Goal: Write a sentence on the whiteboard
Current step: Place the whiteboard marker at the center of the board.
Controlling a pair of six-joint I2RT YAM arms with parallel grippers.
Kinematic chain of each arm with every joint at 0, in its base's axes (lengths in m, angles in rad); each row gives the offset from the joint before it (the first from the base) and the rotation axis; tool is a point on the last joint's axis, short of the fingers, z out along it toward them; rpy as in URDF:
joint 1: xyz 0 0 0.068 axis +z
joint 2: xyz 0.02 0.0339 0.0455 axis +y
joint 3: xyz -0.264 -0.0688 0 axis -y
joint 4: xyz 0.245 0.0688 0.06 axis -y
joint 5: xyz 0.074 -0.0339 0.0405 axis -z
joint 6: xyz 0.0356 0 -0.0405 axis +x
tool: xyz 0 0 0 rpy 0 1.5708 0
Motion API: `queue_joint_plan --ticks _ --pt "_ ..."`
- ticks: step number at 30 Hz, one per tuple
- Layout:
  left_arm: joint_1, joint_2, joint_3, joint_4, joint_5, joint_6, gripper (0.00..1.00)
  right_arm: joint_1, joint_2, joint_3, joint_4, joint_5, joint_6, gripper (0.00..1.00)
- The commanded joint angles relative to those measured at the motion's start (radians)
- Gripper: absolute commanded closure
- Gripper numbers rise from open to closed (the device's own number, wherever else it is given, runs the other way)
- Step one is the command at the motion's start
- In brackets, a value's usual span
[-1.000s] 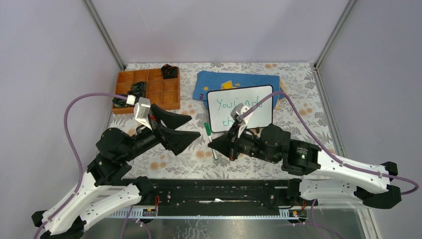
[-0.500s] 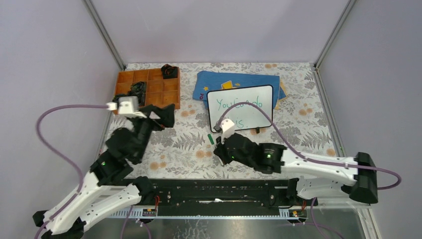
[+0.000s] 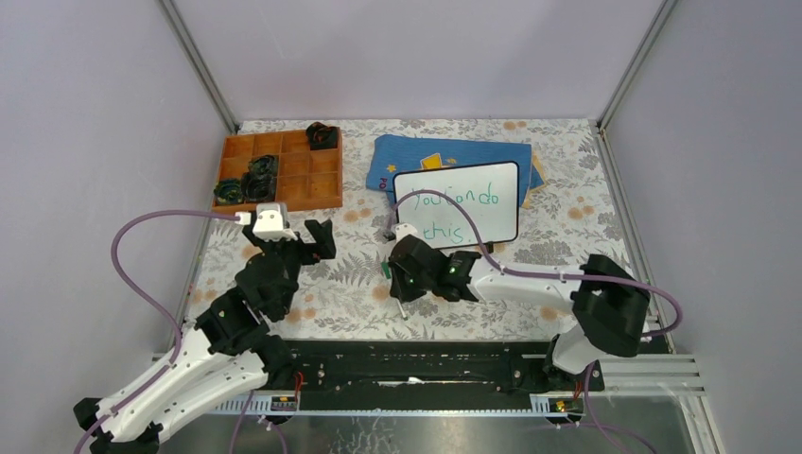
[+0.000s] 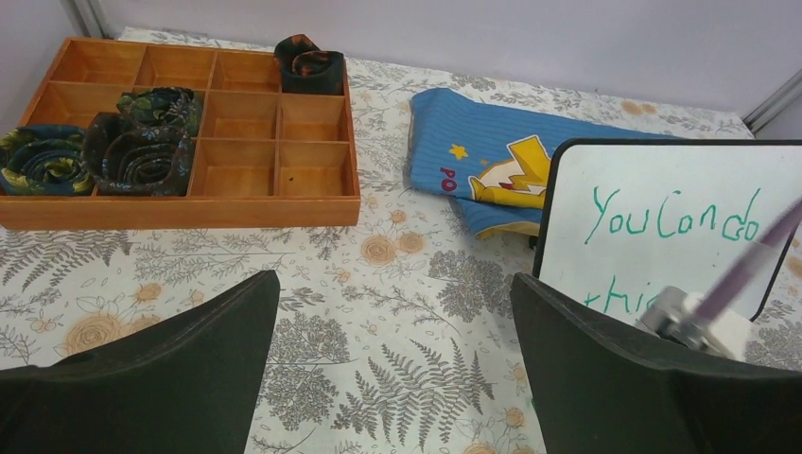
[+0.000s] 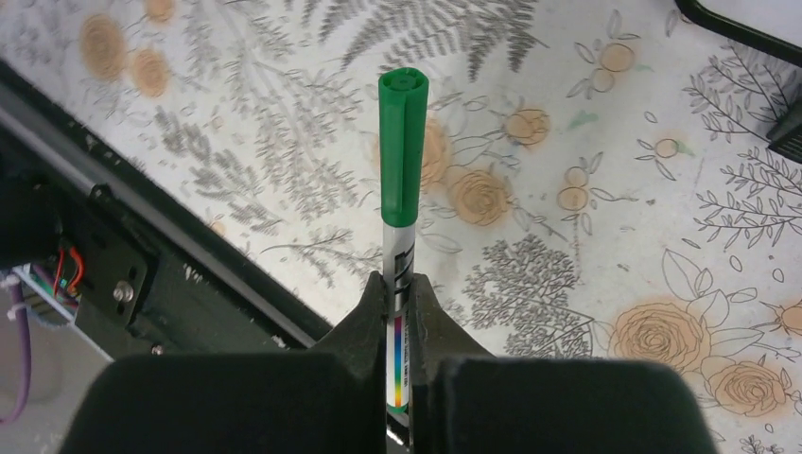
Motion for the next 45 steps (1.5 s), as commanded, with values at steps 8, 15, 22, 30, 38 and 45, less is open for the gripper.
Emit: queue_joint_plan --ticks 8,15,22,30,38,45 --pt "-0.003 0.025 0.0 0.057 -0.011 0.034 0.01 -0.089 0.116 0.052 0.034 -0.088 0.068 1.0" --pt "-0.002 0.025 0.0 0.048 -0.008 0.029 0.01 -0.104 0.131 0.058 0.027 -0.079 0.057 1.0" --pt "-0.001 0.036 0.008 0.033 0.004 0.007 0.01 -0.104 0.085 0.038 0.042 -0.079 0.035 1.0" --pt "-0.003 -0.003 0.024 0.006 0.33 -0.234 0.01 -0.104 -0.292 -0.183 0.298 -0.191 -0.146 1.0" --pt "-0.003 0.04 0.033 0.156 0.649 -0.251 0.05 -0.104 -0.531 -0.296 0.423 -0.31 -0.226 1.0" --pt "-0.003 0.113 0.017 0.309 0.882 -0.286 0.16 -0.105 -0.561 -0.291 0.445 -0.349 -0.228 1.0"
